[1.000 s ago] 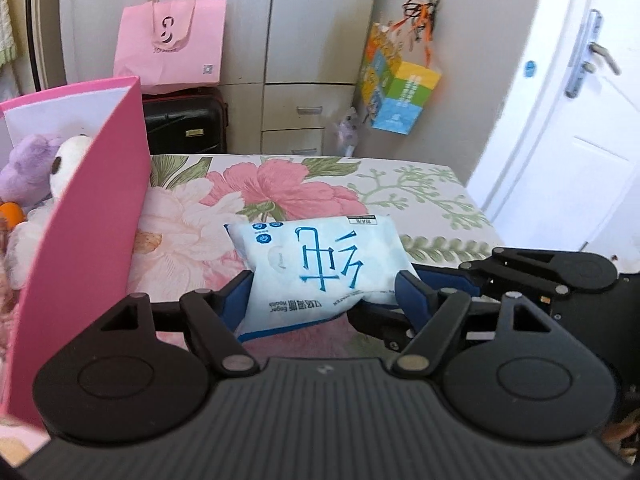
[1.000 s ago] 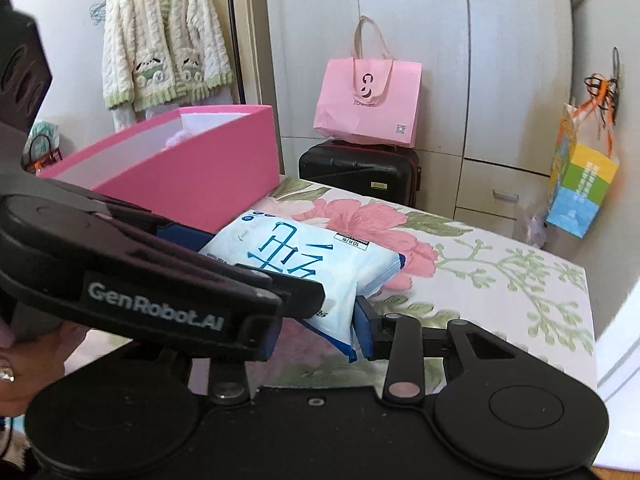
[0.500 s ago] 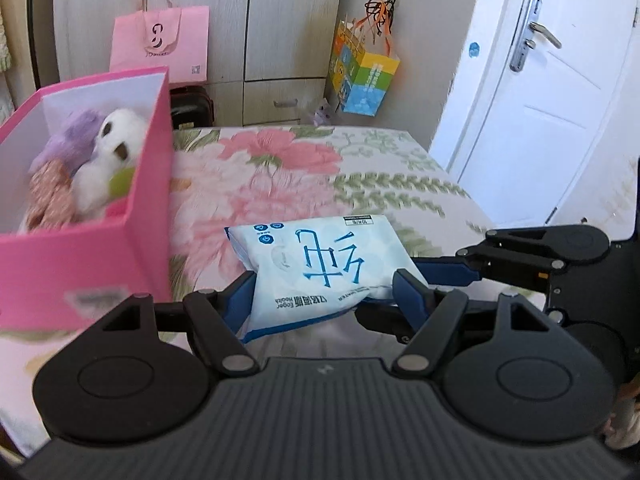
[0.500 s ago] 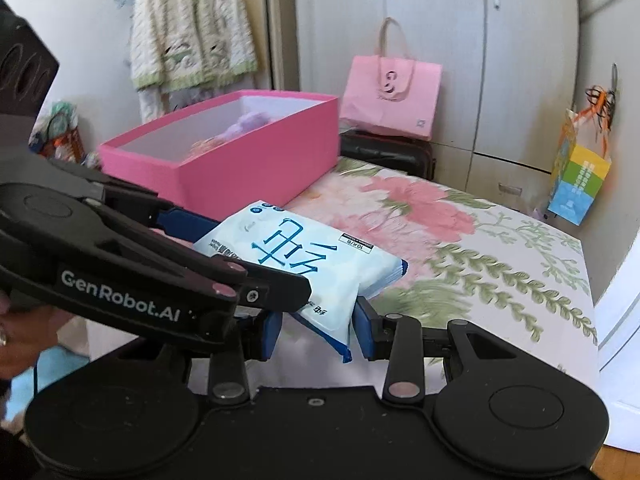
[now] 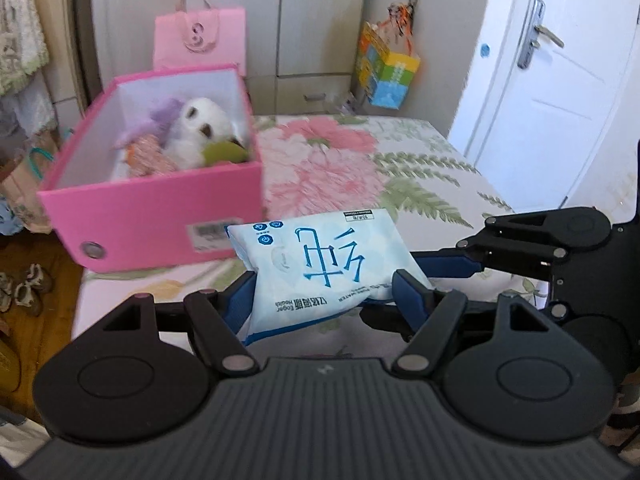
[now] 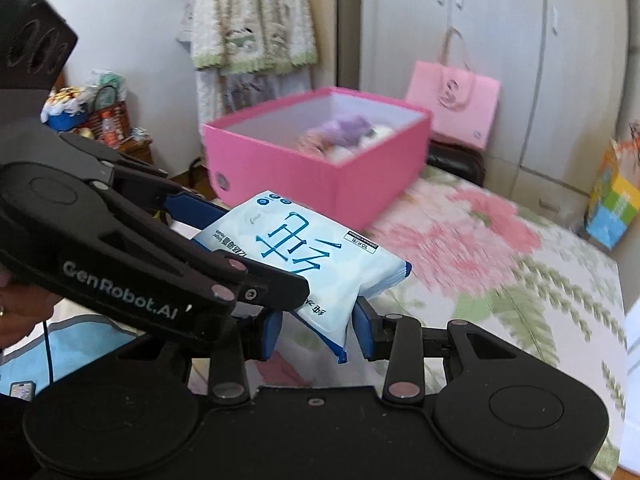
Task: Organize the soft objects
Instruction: 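Lift the wipes pack with both grippers and carry it over the pink box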
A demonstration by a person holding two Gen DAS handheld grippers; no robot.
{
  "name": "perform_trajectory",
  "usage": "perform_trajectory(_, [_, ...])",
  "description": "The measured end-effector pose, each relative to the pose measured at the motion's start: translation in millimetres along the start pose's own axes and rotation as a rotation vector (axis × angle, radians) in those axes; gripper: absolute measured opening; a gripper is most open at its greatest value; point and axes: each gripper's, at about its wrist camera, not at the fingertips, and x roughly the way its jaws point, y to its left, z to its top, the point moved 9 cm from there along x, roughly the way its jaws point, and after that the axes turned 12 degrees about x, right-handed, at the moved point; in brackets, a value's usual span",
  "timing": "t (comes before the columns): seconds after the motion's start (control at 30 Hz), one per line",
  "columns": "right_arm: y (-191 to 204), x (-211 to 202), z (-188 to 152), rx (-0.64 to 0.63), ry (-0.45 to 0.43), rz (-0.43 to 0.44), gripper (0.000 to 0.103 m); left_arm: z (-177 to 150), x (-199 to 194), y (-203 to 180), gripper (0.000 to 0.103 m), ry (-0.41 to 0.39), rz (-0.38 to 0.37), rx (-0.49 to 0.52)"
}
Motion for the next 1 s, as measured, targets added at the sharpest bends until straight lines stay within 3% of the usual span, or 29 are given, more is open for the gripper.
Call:
perform_trajectory(0.23, [33.5, -4.6, 40.4, -0.094, -0.085, 0.022, 0.044, 21.9, -31.8, 35.5, 0.072, -0.088, 0.066, 0.0])
perform_trajectory(0.5, [42.0, 10.8, 87.6, -0.127, -0.17, 0.024, 0.046, 50.6, -33.9, 72.0, 0.072, -0.182, 0.106, -0.018])
perform_trajectory(0.7, [40.9, 38.2, 103.5, -0.112, -0.208, 0.061, 0.046, 57.2, -14.7, 108.4, 0.072, -0.188, 0.102, -0.064])
perform_trajectory(1.0, [29.9, 97.9, 144.6, -0.06, -0.189, 0.108, 0.047, 81.5, 21.1, 155.7, 0.072, -0.173, 0.124, -0.031])
